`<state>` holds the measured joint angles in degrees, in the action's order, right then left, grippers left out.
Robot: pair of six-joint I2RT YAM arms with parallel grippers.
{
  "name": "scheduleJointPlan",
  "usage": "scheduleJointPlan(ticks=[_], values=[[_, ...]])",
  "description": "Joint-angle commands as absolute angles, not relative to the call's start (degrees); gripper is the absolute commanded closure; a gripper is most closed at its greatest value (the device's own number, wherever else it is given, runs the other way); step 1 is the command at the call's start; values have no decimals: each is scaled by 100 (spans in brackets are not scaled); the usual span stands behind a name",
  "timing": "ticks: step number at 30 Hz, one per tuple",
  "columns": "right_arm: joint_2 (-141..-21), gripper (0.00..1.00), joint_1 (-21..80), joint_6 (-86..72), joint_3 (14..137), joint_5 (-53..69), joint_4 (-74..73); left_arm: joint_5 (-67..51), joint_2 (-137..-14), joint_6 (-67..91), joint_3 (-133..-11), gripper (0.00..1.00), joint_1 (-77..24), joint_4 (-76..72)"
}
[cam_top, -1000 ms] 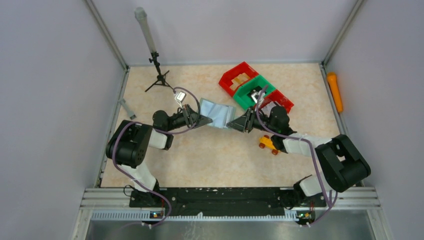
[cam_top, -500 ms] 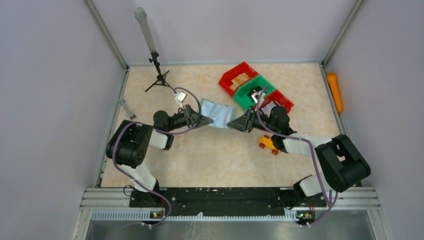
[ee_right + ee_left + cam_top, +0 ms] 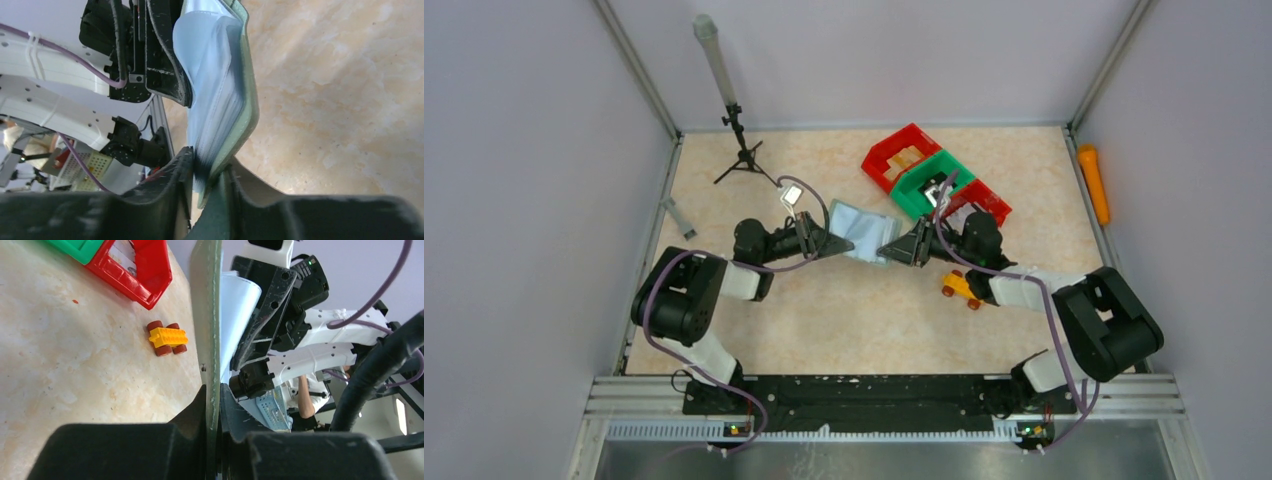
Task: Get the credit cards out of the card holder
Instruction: Open the card holder at the center of the board.
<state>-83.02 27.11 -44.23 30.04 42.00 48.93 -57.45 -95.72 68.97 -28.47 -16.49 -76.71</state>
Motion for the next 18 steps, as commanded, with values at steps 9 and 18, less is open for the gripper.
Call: scheduleJointPlan(ticks=[9, 18], values=[[-8313, 87, 2674, -4513, 3123, 4433, 5558, -5556, -9218, 6163, -2917, 92, -1614, -6780], [-8379, 100, 2672, -4575, 3161, 4460, 5538, -4879, -8728, 4781, -3150, 65, -1623, -4459]])
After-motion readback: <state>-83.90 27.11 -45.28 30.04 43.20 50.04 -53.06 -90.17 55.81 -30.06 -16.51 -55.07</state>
